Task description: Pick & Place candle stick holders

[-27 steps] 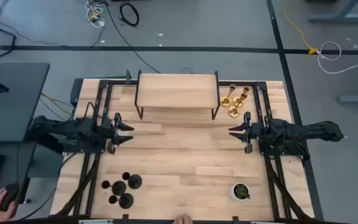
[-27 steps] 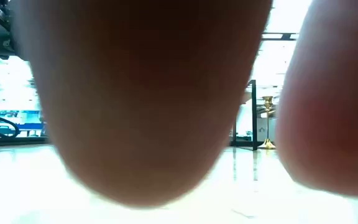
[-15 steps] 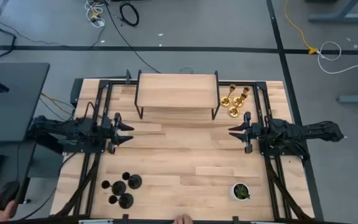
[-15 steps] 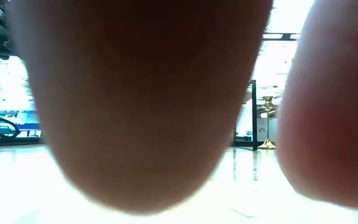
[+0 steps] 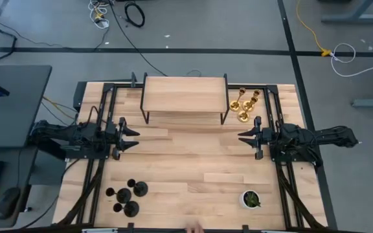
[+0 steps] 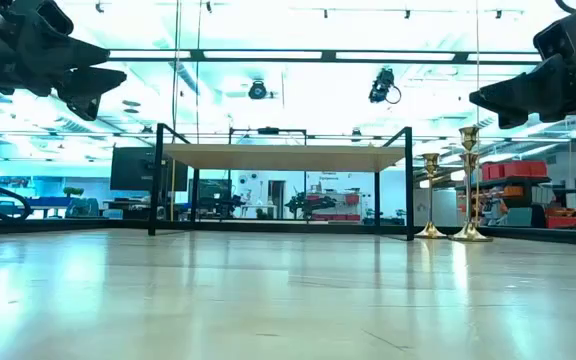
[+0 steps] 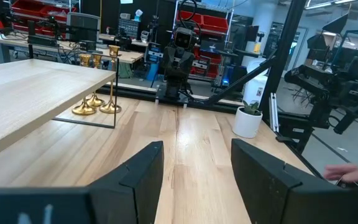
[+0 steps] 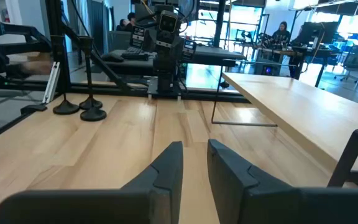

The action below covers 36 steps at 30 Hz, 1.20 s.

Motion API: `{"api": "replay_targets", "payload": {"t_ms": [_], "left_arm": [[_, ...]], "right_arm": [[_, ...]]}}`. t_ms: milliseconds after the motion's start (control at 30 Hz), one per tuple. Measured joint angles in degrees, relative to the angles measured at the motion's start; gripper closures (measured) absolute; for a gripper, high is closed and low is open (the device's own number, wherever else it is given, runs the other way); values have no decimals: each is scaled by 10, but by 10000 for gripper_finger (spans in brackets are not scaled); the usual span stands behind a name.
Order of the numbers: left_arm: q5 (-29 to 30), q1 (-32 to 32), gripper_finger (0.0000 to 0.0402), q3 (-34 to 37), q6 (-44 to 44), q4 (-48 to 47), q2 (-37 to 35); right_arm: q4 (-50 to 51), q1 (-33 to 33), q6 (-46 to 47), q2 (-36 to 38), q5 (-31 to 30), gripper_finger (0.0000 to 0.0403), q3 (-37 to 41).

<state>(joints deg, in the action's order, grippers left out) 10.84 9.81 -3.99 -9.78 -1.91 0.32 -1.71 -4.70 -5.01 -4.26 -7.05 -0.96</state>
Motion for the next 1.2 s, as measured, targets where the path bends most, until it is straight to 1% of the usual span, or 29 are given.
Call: {"api": "replay_targets", "payload": {"t_ms": [1000, 1200], "left_arm": [[0, 0, 211, 0, 0, 0, 0], [0, 0, 211, 0, 0, 3, 0]], "right_arm": [[-1, 0, 0, 0, 0, 326, 0], [-29, 0, 0, 0, 0, 326, 0]]}}
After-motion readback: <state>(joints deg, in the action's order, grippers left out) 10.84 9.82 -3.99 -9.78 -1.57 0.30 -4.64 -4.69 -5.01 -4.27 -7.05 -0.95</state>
